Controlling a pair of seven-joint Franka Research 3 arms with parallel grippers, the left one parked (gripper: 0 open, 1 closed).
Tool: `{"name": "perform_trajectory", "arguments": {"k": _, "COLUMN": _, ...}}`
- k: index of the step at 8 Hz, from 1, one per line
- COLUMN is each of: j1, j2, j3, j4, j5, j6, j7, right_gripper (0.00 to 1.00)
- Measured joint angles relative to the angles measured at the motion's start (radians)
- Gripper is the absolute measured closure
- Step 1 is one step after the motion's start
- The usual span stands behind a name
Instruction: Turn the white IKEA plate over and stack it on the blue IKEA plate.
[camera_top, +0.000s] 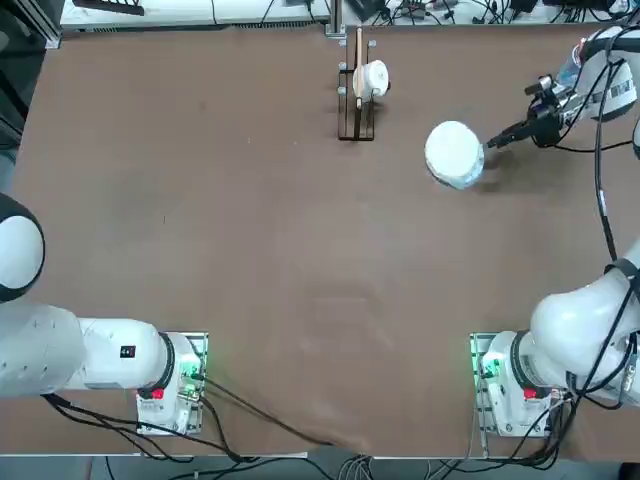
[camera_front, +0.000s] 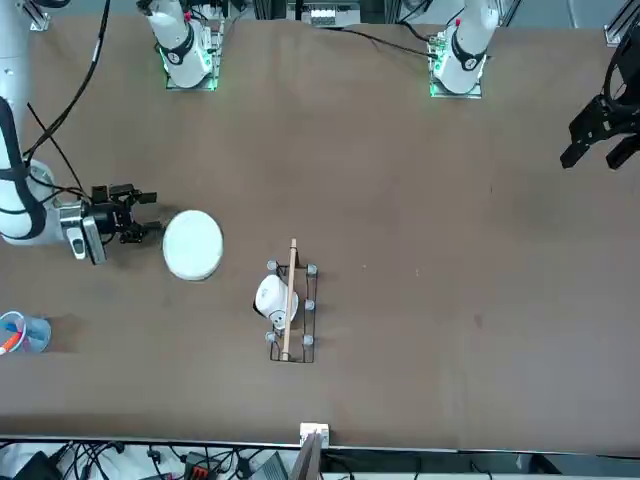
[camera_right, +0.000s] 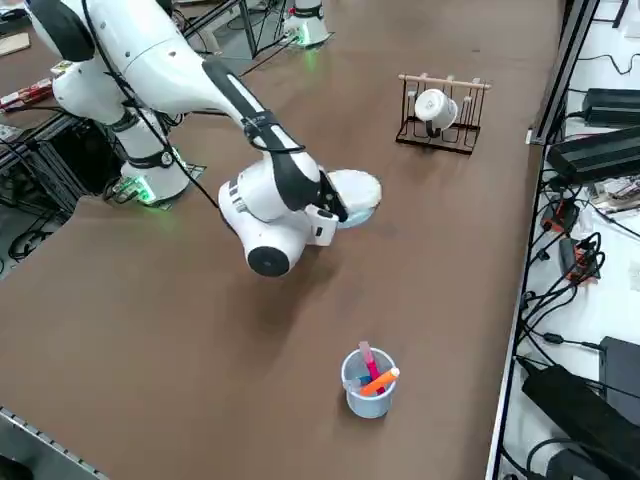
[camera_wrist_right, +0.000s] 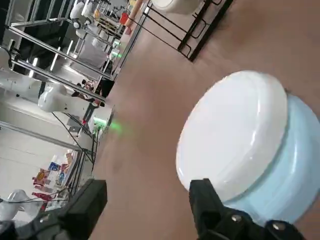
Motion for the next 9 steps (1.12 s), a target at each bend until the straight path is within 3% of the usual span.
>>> {"name": "perform_trajectory", "arguments": {"k": 4, "j1": -0.041, "j2": -0.010, "j3": -0.001, "j4": 0.126, "j5": -0.152, "j6": 0.000, "j7": 0.059, "right_gripper": 0.00}}
{"name": "perform_trajectory", "arguments": {"k": 6, "j1": -0.003, "j2": -0.066, "j3": 0.010, "j4": 0.207, "j5": -0.277, "j6": 0.023, "j7": 0.353, "right_gripper": 0.00}}
{"name": "perform_trajectory", "arguments": {"k": 9, "j1": 0.158, "j2": -0.158, "j3": 0.017, "j4": 0.202, "j5": -0.486, "j6": 0.229, "j7": 0.887, "right_gripper": 0.00}}
